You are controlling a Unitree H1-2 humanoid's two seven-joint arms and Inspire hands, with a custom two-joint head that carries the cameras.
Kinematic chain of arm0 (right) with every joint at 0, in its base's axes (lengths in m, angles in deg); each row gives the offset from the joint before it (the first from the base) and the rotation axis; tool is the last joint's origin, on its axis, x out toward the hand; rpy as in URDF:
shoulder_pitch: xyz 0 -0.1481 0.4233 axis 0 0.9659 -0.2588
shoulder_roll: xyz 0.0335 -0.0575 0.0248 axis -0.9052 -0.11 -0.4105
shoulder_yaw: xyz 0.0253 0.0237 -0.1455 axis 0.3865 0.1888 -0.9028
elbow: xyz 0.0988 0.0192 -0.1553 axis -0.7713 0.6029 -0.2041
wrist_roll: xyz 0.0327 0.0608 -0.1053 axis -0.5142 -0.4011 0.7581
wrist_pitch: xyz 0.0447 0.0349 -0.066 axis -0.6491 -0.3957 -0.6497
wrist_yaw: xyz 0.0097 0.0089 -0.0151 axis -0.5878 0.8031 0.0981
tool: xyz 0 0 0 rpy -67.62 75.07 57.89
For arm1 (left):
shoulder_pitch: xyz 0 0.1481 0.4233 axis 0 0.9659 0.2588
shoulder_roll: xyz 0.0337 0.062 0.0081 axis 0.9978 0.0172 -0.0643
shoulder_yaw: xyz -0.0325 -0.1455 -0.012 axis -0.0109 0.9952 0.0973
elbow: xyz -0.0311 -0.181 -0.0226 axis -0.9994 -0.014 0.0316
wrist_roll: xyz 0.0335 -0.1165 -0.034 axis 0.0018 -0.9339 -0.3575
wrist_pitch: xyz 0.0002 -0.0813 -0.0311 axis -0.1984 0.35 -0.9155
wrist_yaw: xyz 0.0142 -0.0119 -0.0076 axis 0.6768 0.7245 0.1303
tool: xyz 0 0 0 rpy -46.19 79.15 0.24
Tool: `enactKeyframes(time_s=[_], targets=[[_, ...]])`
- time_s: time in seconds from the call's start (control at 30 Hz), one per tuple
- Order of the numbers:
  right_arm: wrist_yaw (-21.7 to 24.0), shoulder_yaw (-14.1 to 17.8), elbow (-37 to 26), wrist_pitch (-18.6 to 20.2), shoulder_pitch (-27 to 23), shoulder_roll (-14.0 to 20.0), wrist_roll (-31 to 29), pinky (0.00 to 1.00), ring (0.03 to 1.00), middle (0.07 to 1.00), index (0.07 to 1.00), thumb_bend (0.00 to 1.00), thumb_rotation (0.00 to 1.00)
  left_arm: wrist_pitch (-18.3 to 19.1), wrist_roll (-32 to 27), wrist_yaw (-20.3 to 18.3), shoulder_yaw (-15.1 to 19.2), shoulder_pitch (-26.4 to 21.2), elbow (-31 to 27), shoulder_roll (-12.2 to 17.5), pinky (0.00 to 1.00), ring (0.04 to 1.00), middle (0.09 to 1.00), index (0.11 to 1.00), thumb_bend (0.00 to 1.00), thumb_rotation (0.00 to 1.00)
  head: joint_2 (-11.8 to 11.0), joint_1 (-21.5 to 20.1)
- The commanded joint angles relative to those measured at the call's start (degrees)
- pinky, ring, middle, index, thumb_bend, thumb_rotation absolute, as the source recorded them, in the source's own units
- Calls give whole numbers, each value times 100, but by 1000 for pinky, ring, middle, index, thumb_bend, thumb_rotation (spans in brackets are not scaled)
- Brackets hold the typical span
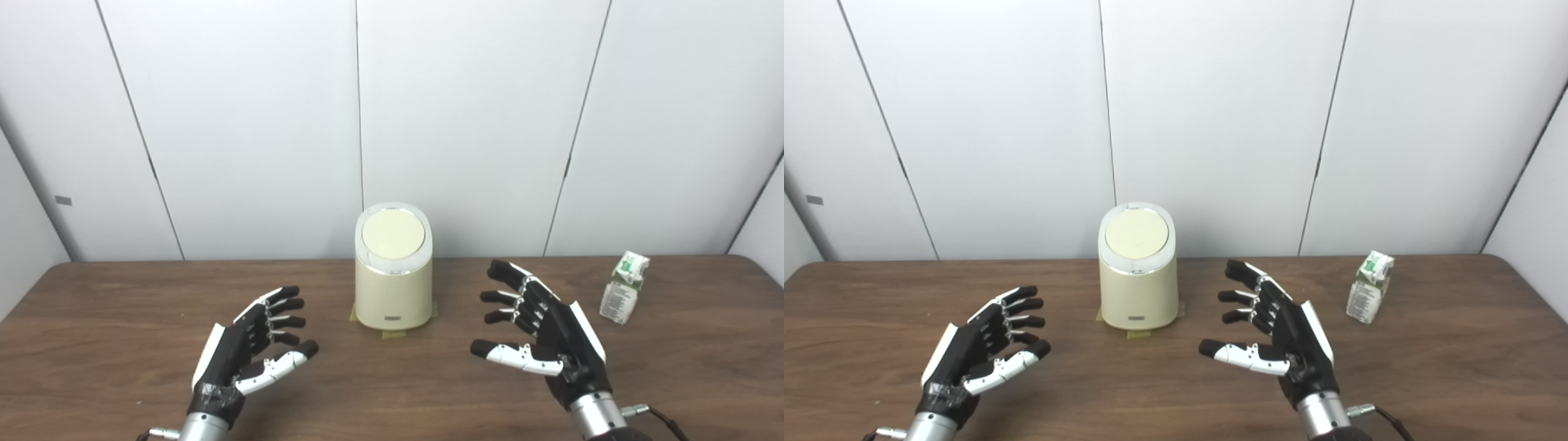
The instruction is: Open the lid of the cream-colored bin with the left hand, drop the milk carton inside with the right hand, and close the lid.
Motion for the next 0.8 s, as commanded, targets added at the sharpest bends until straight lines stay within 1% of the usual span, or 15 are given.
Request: enactKeyframes(time_s=[0.0, 0.17, 0.43, 0.5, 0.53, 0.57, 0.6, 0.67, 0.77], targets=[[-24, 13, -135, -152, -187, 12, -38, 579, 725, 835, 812, 765, 149, -173, 0, 55, 4, -186, -86, 21, 603, 701, 784, 808, 757, 207, 2, -4], [-9, 4, -123, -167, -189, 29, -31, 585, 730, 836, 815, 761, 154, -178, 89, 65, -19, -185, -80, 40, 602, 698, 783, 810, 754, 220, 2, -4], [-17, 6, -98, -169, -202, 21, -27, 579, 725, 831, 813, 760, 145, -160, 24, 97, 5, -189, -46, -31, 609, 702, 779, 804, 755, 195, -18, -7], [-23, 2, -52, -196, -217, 35, 6, 570, 723, 830, 811, 762, 152, -108, 199, 319, 31, -193, -86, -170, 613, 711, 782, 807, 755, 197, -43, 38], [-26, 2, -33, -208, -223, 42, 21, 566, 720, 828, 810, 763, 161, -65, 279, 418, 41, -196, -111, -233, 629, 741, 803, 817, 760, 215, -47, 41], [-29, 4, -9, -216, -233, 52, 35, 565, 719, 828, 810, 763, 164, 8, 466, 605, 40, -208, -162, -335, 635, 751, 810, 820, 762, 221, -54, 53], [-26, 10, 11, -225, -241, 57, 30, 568, 720, 827, 810, 763, 166, 75, 675, 792, 43, -231, -208, -441, 666, 770, 821, 831, 774, 245, -56, 58], [-12, 29, 47, -228, -254, 56, -15, 573, 724, 829, 811, 762, 164, 195, 1040, 1103, 23, -321, -262, -612, 770, 821, 852, 867, 797, 293, -70, 78], [5, 50, 100, -239, -273, 55, -89, 583, 736, 835, 810, 765, 153, 498, 1423, 1309, -51, -626, -276, -740, 913, 917, 915, 944, 862, 369, -86, 116]])
